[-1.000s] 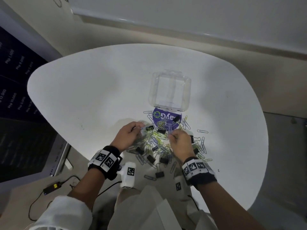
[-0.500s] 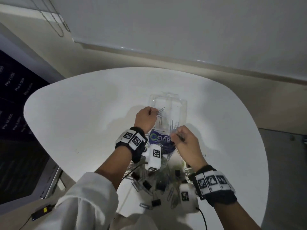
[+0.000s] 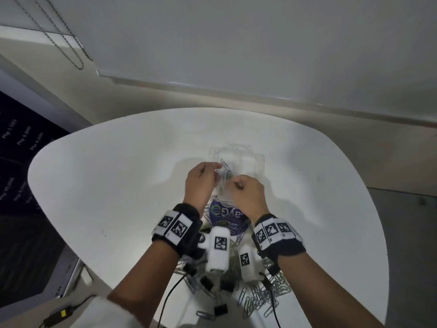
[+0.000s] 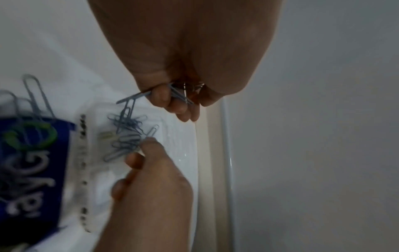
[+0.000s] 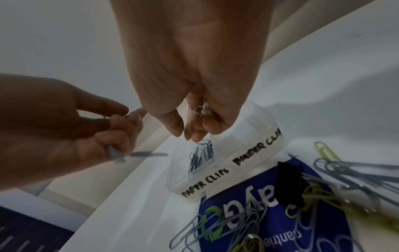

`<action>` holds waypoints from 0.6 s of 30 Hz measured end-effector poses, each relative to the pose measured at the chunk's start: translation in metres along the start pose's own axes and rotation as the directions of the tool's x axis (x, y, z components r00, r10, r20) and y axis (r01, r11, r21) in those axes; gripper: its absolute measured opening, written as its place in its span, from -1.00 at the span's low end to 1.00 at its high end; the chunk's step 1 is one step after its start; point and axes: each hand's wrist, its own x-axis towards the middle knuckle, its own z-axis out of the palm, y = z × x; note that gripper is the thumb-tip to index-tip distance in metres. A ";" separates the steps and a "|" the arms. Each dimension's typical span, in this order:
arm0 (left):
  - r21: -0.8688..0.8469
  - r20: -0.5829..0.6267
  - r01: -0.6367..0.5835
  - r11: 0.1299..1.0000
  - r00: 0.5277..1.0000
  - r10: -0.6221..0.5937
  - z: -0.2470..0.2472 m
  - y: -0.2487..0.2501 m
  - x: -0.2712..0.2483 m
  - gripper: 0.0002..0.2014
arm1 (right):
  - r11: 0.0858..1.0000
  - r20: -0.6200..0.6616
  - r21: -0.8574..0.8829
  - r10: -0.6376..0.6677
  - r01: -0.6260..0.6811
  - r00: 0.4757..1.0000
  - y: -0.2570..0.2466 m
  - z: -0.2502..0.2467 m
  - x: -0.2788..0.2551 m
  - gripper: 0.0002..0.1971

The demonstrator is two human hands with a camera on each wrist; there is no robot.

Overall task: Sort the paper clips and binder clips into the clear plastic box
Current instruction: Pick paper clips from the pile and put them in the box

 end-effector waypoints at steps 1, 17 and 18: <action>-0.068 0.024 0.032 0.997 0.999 -0.031 0.006 0.005 0.006 -0.75 | 1.000 0.001 0.017 -0.006 0.006 1.000 0.000 -0.002 -0.002 -0.88; 0.321 0.123 -0.181 0.929 0.981 0.149 -0.001 -0.013 0.000 -0.70 | 0.994 0.185 0.011 -0.112 0.112 0.976 -0.013 0.012 0.010 -0.78; 0.360 0.126 -0.225 0.906 0.973 0.191 -0.001 -0.013 -0.001 -0.71 | 0.994 0.175 0.039 -0.111 0.105 0.978 -0.011 0.010 0.006 -0.74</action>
